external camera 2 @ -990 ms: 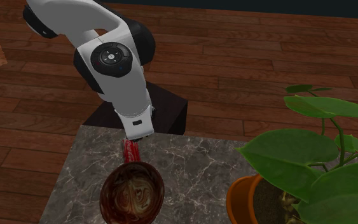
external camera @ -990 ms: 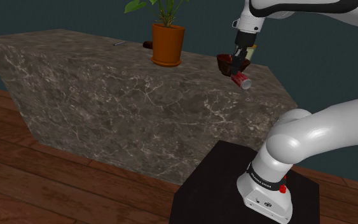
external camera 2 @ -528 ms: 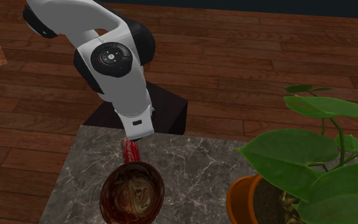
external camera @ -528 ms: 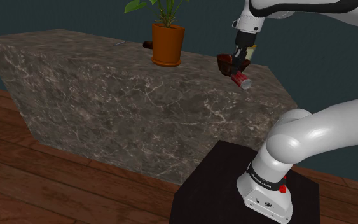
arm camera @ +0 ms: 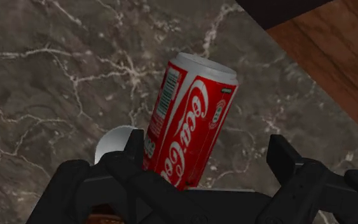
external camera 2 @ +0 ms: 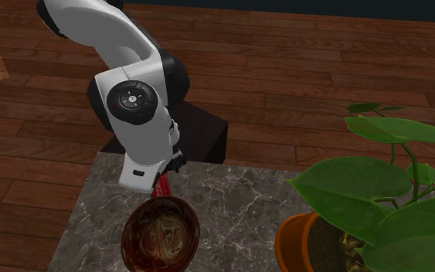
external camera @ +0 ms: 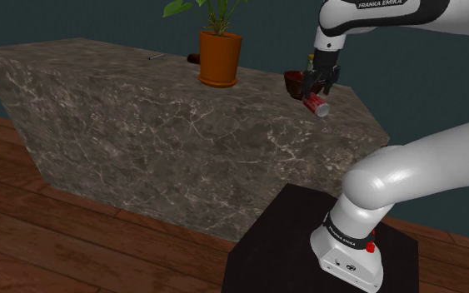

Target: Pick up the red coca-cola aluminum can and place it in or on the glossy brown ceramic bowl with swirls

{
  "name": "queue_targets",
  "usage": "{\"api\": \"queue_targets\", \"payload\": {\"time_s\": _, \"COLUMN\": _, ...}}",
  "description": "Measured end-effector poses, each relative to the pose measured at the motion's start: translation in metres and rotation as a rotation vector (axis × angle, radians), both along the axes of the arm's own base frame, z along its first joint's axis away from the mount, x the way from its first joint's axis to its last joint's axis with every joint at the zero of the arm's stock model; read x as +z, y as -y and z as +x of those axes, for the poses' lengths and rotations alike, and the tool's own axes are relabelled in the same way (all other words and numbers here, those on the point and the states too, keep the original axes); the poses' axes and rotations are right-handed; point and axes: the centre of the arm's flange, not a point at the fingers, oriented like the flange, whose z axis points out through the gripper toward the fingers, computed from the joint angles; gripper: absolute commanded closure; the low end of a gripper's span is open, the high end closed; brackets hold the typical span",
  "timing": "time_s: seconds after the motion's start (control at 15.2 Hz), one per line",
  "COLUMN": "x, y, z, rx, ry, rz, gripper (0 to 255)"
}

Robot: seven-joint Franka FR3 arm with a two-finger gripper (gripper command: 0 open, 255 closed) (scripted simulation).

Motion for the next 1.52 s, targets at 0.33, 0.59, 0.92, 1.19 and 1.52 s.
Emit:
{"api": "queue_targets", "payload": {"time_s": 0.33, "x": -0.021, "y": 0.014, "z": -0.004, "rx": -0.072, "ry": -0.006, "rz": -0.017, "gripper": 0}}
{"api": "queue_targets", "payload": {"time_s": 0.59, "x": -0.039, "y": 0.016, "z": -0.005, "rx": -0.074, "ry": -0.006, "rz": -0.018, "gripper": 0}}
{"api": "queue_targets", "payload": {"time_s": 0.92, "x": -0.041, "y": 0.015, "z": -0.005, "rx": -0.074, "ry": -0.005, "rz": -0.018, "gripper": 0}}
{"api": "queue_targets", "payload": {"time_s": 1.19, "x": -0.041, "y": 0.015, "z": -0.005, "rx": -0.074, "ry": -0.006, "rz": -0.018, "gripper": 255}}
{"api": "queue_targets", "payload": {"time_s": 1.52, "x": -0.041, "y": 0.015, "z": -0.005, "rx": -0.074, "ry": -0.006, "rz": -0.018, "gripper": 255}}
